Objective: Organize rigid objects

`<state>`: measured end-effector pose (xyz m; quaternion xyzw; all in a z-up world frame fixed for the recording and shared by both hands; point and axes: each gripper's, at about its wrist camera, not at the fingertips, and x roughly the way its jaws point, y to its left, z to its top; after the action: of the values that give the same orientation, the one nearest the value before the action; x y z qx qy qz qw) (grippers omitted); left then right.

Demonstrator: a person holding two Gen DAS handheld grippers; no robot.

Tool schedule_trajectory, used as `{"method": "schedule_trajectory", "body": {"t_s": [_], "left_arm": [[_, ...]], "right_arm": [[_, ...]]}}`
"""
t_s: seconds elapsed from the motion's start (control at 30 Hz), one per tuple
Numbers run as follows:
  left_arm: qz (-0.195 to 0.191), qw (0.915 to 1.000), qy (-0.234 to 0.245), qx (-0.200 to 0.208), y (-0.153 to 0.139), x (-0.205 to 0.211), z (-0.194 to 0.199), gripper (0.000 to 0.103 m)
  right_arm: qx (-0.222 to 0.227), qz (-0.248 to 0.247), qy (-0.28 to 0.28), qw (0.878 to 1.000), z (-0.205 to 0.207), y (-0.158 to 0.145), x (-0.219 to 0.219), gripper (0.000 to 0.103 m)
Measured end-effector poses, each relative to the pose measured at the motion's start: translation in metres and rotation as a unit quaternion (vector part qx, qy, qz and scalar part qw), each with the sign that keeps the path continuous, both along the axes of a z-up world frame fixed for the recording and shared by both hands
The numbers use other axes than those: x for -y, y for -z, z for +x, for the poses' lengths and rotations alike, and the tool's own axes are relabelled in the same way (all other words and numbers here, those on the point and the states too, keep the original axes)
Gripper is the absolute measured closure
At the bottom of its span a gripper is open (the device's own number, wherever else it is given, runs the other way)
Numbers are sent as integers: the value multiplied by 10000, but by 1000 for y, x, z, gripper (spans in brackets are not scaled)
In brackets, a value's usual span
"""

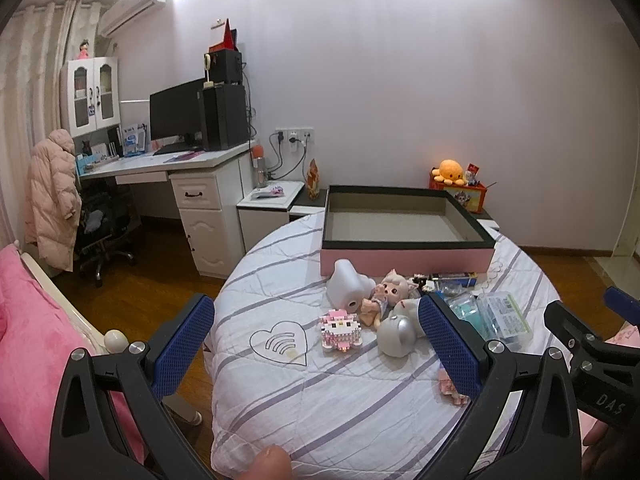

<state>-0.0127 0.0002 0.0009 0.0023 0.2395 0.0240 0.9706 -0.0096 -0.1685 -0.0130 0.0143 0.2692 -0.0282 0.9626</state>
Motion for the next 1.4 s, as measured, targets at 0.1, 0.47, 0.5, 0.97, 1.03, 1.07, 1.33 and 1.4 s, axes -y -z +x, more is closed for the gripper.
{"method": "schedule_trajectory", "body": {"t_s": [0.1, 0.47, 0.5, 0.97, 1.03, 1.07, 1.33, 1.4], "left_arm": [[6, 10000, 19, -69, 6, 0, 5, 0], [-30, 9973, 197, -702, 60, 1, 47, 0], [-41, 9970, 242, -728, 63, 1, 49, 0], [-35, 9890, 163, -1472, 113, -9, 115, 0], [3, 9889, 149, -1481, 112, -7, 119, 0], [66, 9883, 113, -1518, 112, -7, 123, 0], [-48, 9791, 63, -2031, 121, -9, 143, 0], [-53, 9794, 67, -2019, 121, -8, 144, 1]], "right_arm": [[-73, 8, 9, 10000, 4, 6, 3, 0], [-591, 1, 116, 9982, 36, 45, 26, 0], [-646, -12, 120, 9978, 40, 50, 28, 0], [-1084, 94, 121, 9940, 87, 86, 48, 0], [-1103, 135, 107, 9937, 93, 86, 51, 0], [-1113, 149, 91, 9936, 94, 86, 51, 0], [-1360, 36, -32, 9907, 107, 90, 44, 5], [-1579, 89, 14, 9874, 114, 101, 49, 11]]}}
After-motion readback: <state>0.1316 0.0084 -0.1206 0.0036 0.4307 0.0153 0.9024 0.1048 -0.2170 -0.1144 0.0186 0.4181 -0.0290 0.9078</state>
